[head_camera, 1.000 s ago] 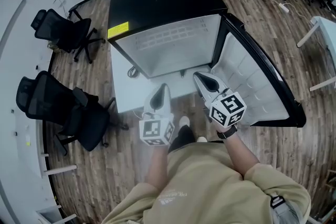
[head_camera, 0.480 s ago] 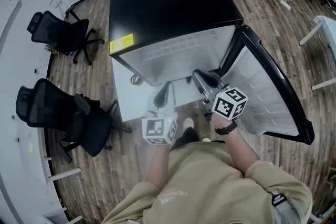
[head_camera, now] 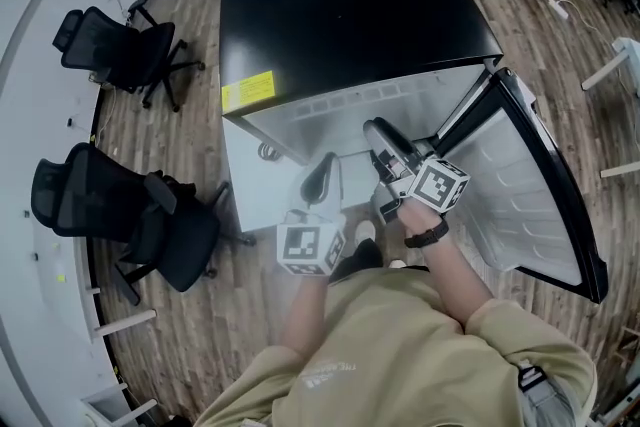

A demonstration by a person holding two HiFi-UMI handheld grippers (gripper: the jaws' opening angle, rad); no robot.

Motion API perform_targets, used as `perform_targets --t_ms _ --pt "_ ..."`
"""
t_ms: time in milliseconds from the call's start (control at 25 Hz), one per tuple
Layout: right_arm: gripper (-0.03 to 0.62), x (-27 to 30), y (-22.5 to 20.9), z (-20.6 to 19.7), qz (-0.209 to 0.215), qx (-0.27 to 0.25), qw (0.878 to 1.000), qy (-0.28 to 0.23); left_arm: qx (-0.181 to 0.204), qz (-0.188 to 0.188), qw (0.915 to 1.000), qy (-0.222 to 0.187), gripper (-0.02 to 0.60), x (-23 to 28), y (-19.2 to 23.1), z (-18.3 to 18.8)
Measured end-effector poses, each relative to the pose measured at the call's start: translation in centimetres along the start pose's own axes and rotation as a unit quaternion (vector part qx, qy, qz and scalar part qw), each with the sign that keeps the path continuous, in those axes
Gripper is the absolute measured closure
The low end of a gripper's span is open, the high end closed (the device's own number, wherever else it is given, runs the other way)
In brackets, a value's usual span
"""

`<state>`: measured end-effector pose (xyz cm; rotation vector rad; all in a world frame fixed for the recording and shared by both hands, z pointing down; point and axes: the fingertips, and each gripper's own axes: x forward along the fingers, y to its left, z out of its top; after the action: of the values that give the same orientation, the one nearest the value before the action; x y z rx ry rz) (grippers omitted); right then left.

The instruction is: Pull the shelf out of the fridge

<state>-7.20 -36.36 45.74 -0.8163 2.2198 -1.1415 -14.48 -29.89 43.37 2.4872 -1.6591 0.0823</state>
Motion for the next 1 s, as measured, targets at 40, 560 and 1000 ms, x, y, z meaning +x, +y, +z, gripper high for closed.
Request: perform_targets --t_ms 40,560,1000 --pt "0.413 0.5 -0.3 0.1 0.004 0.015 1.0 -0.009 0.0 -0.001 1.0 -0.001 0.58 0.2 0.2 0.0" --pt "0.286 4.9 -6.6 4.3 -0.023 0.116 0.985 -0.126 -0.021 -0.02 0.9995 -0.012 0.58 3.1 1.3 0.8" --pt "0.301 8.6 -10.1 4.6 -0.04 0.176 0.97 -0.164 -0.03 -0.016 0.9994 -0.004 0.58 3.3 2.5 -0.5"
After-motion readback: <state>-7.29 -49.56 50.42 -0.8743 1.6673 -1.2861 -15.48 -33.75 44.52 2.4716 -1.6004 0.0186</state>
